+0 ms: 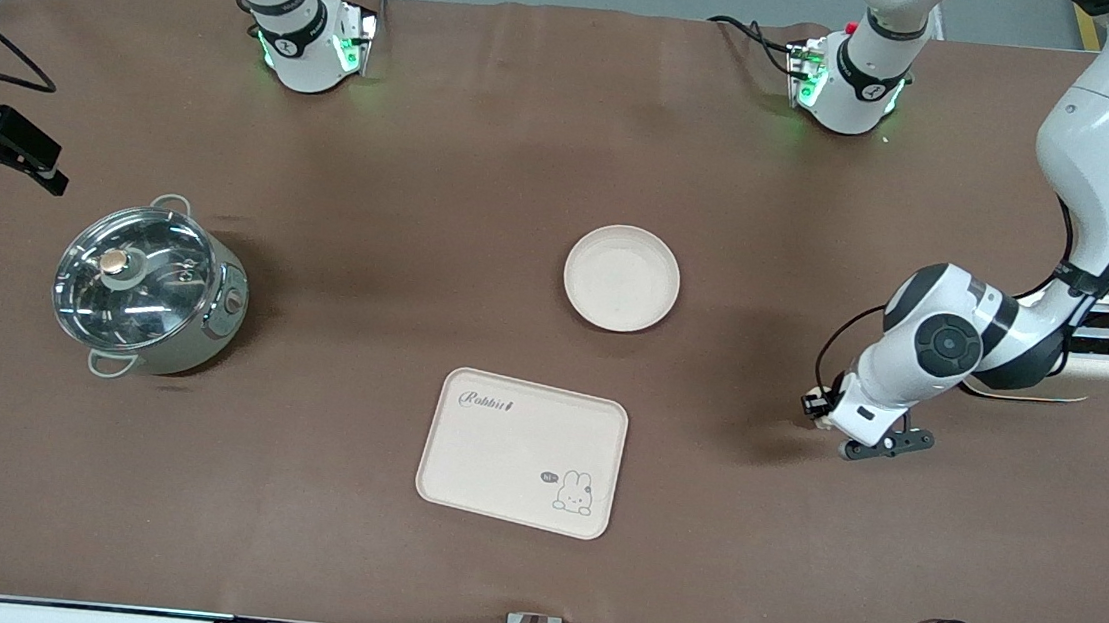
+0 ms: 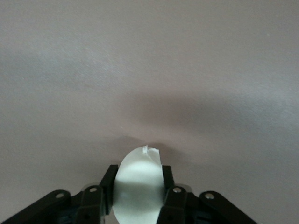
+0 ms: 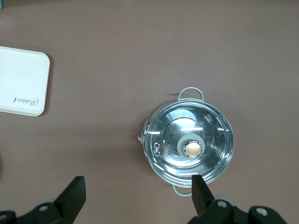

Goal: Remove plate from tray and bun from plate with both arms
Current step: 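Lower the bun onto the table beside the toaster and open the left gripper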

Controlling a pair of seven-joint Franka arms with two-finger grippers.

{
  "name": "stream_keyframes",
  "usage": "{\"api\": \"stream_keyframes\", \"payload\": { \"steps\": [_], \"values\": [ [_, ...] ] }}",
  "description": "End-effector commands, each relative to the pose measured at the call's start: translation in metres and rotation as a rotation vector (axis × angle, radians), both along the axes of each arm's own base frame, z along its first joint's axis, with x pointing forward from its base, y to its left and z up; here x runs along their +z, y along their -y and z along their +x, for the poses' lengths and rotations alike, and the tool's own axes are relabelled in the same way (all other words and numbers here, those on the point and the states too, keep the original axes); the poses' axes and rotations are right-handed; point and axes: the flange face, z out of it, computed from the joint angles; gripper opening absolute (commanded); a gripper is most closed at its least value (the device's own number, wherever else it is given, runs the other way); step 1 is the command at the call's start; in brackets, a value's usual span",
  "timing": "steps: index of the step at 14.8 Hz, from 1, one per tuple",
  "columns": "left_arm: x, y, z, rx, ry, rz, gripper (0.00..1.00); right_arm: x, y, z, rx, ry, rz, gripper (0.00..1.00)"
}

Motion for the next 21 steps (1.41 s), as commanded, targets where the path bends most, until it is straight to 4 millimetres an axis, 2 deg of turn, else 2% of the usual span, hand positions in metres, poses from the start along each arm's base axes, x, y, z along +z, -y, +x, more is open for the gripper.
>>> {"api": "stream_keyframes", "payload": {
  "steps": [1,2,5,8,11,13,15,18,20,21],
  "values": [
    [-0.003,0.011,0.001,-0.029,0.019,-0.012,0.73,0.002,-0.001,-0.002,-0.016,0.001,-0.015,1.00],
    [-0.003,0.010,0.002,-0.028,0.023,-0.014,0.86,0.003,-0.002,-0.002,-0.015,0.003,-0.015,1.00],
    [0.000,0.009,0.003,-0.028,0.028,-0.007,0.99,0.002,-0.002,-0.002,-0.015,-0.004,-0.014,1.00],
    [0.023,0.012,0.005,-0.056,0.032,0.037,1.00,0.003,-0.003,-0.002,-0.013,0.001,-0.015,1.00],
    [0.082,0.039,0.019,-0.073,0.009,0.091,1.00,0.003,-0.004,-0.002,-0.010,0.001,-0.015,1.00],
    [0.129,0.060,0.024,-0.079,-0.009,0.112,1.00,0.003,-0.004,-0.002,-0.012,0.000,-0.015,1.00],
    [0.180,0.071,0.028,-0.073,0.001,0.116,1.00,0.003,-0.004,-0.002,-0.012,0.001,-0.015,1.00],
    [0.249,0.064,0.024,-0.076,0.039,0.065,1.00,0.003,-0.004,-0.002,-0.012,0.001,-0.015,1.00],
    [0.308,0.054,0.011,-0.114,0.076,0.066,1.00,0.002,-0.004,-0.002,-0.013,0.000,-0.014,1.00],
    [0.322,0.047,0.005,-0.098,0.076,0.071,1.00,0.002,-0.004,-0.002,-0.013,0.000,-0.014,1.00]
  ]
}}
